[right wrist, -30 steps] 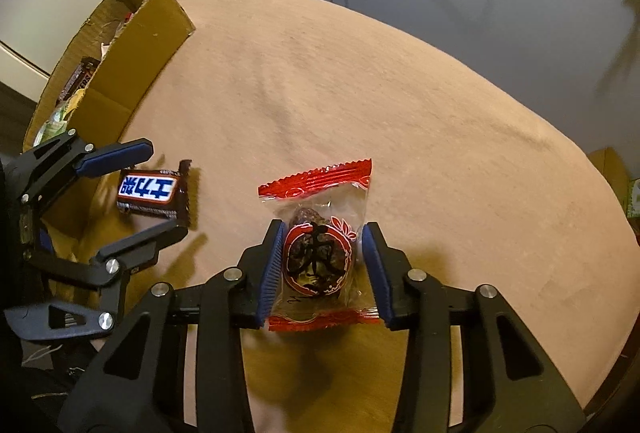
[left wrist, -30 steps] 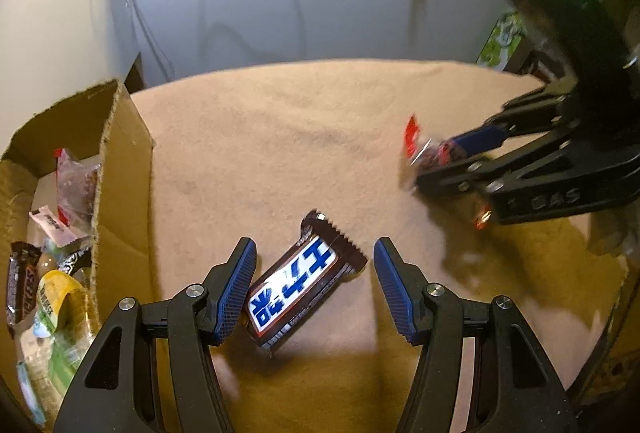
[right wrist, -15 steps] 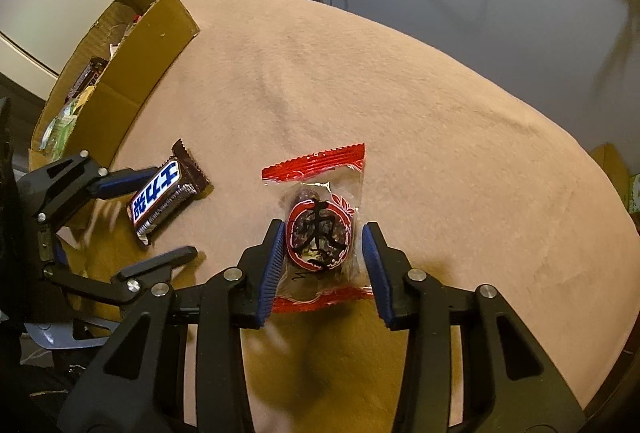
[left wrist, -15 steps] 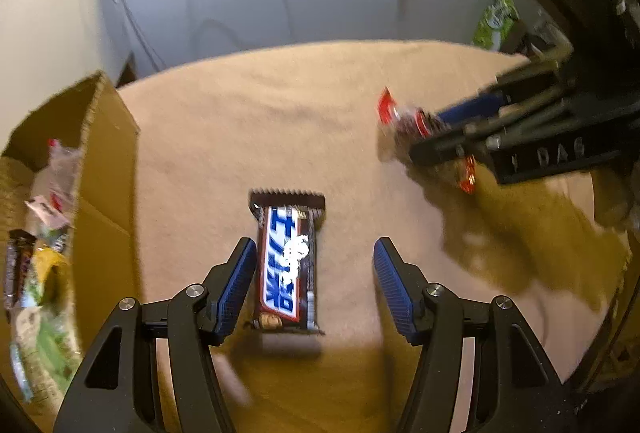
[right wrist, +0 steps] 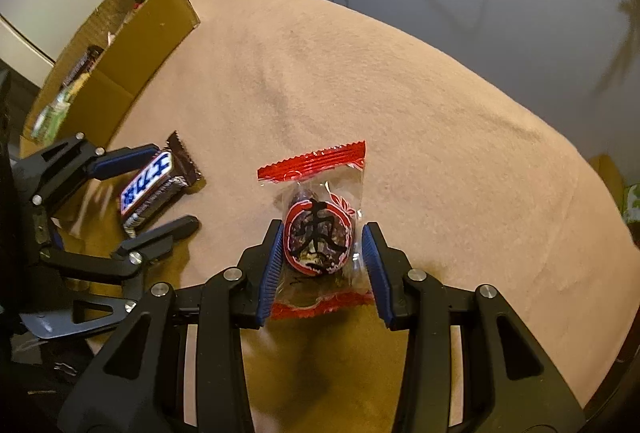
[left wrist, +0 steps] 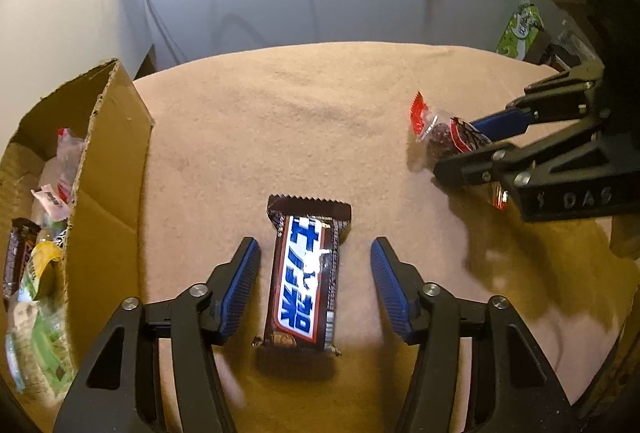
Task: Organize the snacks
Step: 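Grasp the blue-labelled chocolate bar with left gripper while right grasps red candy bag, then carry both snacks into the cardboard box and open both grippers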
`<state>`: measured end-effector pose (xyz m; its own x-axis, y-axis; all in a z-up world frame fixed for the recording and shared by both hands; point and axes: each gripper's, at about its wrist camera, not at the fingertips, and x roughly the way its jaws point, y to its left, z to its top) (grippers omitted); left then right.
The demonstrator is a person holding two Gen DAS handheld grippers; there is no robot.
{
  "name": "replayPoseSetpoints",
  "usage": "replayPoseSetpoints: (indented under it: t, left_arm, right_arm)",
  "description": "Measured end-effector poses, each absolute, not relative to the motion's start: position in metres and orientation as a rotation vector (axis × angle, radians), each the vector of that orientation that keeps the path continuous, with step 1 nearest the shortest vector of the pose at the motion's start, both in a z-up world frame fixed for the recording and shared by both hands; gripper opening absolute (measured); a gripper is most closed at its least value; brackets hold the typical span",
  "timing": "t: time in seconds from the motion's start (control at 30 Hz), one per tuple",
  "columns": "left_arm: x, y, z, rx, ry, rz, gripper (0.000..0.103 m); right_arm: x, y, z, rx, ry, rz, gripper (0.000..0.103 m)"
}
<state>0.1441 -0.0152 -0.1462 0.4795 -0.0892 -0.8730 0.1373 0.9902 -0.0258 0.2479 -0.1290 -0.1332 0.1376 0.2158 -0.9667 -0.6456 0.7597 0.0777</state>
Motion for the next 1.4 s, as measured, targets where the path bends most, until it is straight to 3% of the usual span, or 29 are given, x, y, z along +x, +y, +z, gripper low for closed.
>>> replayPoseSetpoints:
  t: [0.1, 0.13, 0.23, 0.8, 1.4]
  left_arm:
    - [0.142, -0.01, -0.145, 0.043, 1.048, -0.13, 0.033]
    - [0.142, -0.009, -0.145, 0.038, 1.046, -0.132, 0.029]
    - [0.14, -0.009, -0.145, 0.04, 1.042, -0.14, 0.027]
    - [0.104, 0.008, -0.107, -0.002, 0.956, -0.193, 0.027]
    - [0.086, 0.089, -0.058, -0.028, 0.855, -0.089, 0.027]
  right_arm:
    - [0.249, -0.13, -0.133, -0.406, 1.288, 0.649, 0.04]
    - [0.249, -0.13, -0.132, -0.406, 1.283, 0.652, 0.035]
    - [0.246, -0.132, -0.128, -0.392, 1.279, 0.662, 0.035]
    - [0.223, -0.145, -0.09, -0.367, 1.2, 0.674, 0.035]
    - [0.203, -0.061, -0.042, -0.424, 1.114, 0.792, 0.035]
